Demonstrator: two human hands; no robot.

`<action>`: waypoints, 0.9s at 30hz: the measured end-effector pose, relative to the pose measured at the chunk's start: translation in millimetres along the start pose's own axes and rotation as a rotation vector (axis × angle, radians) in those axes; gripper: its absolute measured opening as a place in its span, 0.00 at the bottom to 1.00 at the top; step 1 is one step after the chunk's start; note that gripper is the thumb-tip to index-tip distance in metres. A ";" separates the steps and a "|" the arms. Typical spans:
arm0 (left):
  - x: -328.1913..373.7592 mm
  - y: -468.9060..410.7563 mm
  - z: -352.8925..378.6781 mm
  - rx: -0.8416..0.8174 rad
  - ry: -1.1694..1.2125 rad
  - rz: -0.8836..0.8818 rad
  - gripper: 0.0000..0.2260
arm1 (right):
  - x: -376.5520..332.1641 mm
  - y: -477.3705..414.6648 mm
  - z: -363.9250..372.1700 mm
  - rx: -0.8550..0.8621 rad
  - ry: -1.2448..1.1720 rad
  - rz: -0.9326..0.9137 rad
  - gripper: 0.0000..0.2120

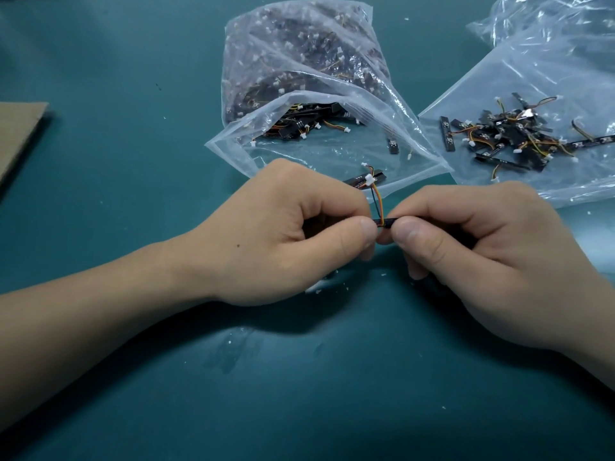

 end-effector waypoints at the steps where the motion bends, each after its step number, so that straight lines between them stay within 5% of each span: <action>1: 0.1 0.3 0.8 -0.014 0.006 -0.001 0.10 | -0.2 0.1 0.9 -0.014 -0.006 -0.003 0.11; 20: 5.0 0.6 10.9 -0.061 -0.256 0.114 0.15 | 2.0 0.0 3.8 -0.064 0.088 -0.023 0.09; 27: 5.1 -0.9 12.2 -0.082 -0.258 0.087 0.15 | -4.4 -0.2 2.0 -0.049 0.058 -0.073 0.17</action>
Point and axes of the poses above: each hand's wrist, its own y-axis away from the middle knuckle, its own z-axis out of the palm, x = y × z, the point moved 8 cm from there along -y, towards the middle knuckle, and after that the axes turned 2 degrees about y, right-handed, at the moved point
